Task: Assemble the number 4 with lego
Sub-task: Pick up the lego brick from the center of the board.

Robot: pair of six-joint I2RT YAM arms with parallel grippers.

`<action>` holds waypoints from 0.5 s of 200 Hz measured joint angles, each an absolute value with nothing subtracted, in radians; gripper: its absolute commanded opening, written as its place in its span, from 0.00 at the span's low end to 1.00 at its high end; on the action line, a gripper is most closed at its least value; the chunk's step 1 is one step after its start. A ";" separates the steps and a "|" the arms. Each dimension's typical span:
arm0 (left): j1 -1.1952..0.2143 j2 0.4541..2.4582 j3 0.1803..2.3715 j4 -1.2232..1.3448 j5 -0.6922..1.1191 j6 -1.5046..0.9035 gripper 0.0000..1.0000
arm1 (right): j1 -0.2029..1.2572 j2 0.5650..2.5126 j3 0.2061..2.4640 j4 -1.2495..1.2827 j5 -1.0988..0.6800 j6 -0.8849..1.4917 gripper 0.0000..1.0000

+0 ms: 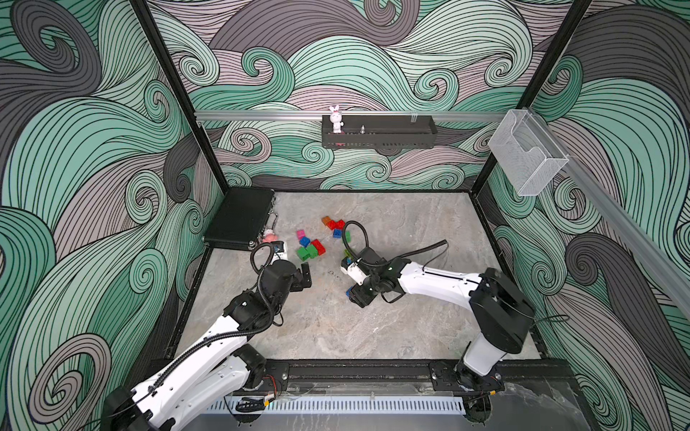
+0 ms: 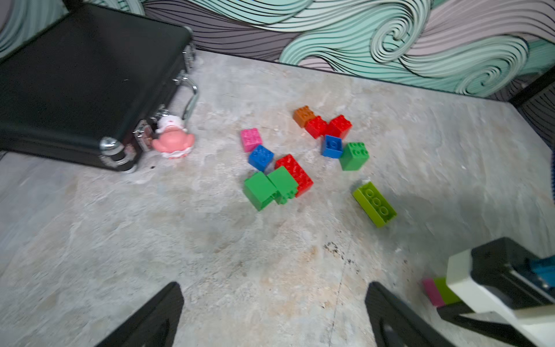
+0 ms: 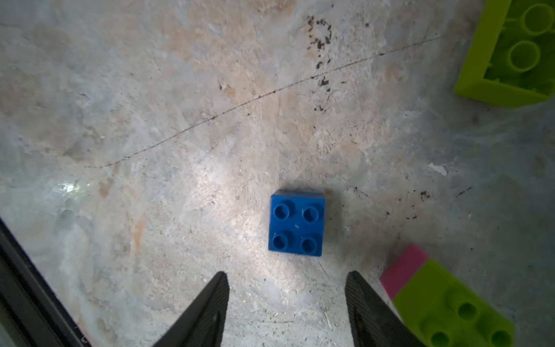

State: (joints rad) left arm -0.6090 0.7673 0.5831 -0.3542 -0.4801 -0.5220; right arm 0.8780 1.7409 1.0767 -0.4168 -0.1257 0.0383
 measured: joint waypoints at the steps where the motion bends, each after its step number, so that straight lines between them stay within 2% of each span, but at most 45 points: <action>1: -0.609 0.764 0.582 -0.356 -0.485 -0.524 0.99 | 0.878 1.743 1.078 -0.417 -0.125 0.038 0.60; 100: -0.596 0.785 0.575 -0.431 -0.582 -0.567 0.99 | 0.897 1.865 1.165 -0.433 -0.066 0.050 0.40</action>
State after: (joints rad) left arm -0.5964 0.7845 0.5755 -0.4309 -0.5816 -0.5671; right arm 0.8974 1.8648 1.1652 -0.4332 -0.0662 0.0502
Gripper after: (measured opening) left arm 0.985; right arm 0.407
